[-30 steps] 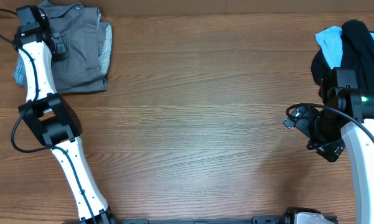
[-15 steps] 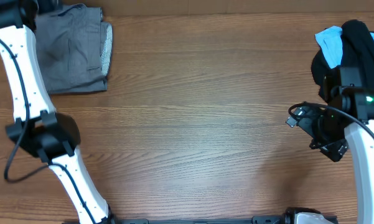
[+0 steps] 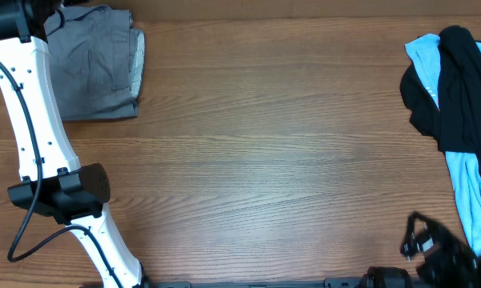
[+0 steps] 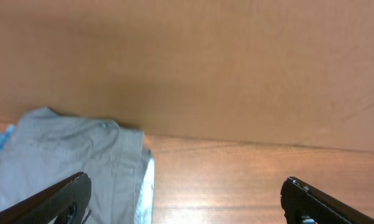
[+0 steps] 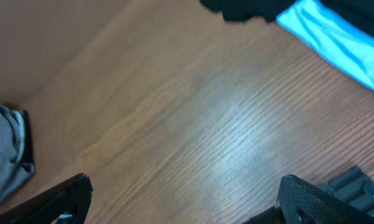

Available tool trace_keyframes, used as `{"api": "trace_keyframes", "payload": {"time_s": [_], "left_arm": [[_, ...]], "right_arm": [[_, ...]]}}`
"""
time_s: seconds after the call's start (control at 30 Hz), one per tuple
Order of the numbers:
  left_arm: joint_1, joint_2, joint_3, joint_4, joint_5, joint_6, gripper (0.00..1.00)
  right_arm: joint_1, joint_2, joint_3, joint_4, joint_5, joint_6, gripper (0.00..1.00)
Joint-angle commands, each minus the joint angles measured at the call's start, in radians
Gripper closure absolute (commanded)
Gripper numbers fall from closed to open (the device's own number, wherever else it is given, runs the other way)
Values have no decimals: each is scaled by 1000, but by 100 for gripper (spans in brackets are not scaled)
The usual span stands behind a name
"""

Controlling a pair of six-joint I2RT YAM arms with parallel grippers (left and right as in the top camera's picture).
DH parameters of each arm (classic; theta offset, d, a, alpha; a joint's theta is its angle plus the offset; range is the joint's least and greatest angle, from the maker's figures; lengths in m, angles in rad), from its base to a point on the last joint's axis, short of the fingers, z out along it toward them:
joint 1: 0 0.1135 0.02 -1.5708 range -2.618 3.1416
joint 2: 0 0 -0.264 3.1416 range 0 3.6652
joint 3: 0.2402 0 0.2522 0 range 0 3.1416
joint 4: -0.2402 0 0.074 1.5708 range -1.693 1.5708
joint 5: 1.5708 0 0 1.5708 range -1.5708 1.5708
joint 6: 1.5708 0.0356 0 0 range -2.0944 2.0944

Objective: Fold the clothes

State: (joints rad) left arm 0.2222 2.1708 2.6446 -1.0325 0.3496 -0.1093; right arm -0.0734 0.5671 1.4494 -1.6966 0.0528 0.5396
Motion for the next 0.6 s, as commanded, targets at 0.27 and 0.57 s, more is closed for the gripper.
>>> {"api": "trace_keyframes", "payload": {"time_s": [0.27,0.57], "left_arm": [[0,10,2,-68,25,-19,0],[0,10,2,-68,25,-19,0]], "right_arm": [[-6,-117,4,3,28,-17,0],[-6,-117,4,3,29,-17,0]]}}
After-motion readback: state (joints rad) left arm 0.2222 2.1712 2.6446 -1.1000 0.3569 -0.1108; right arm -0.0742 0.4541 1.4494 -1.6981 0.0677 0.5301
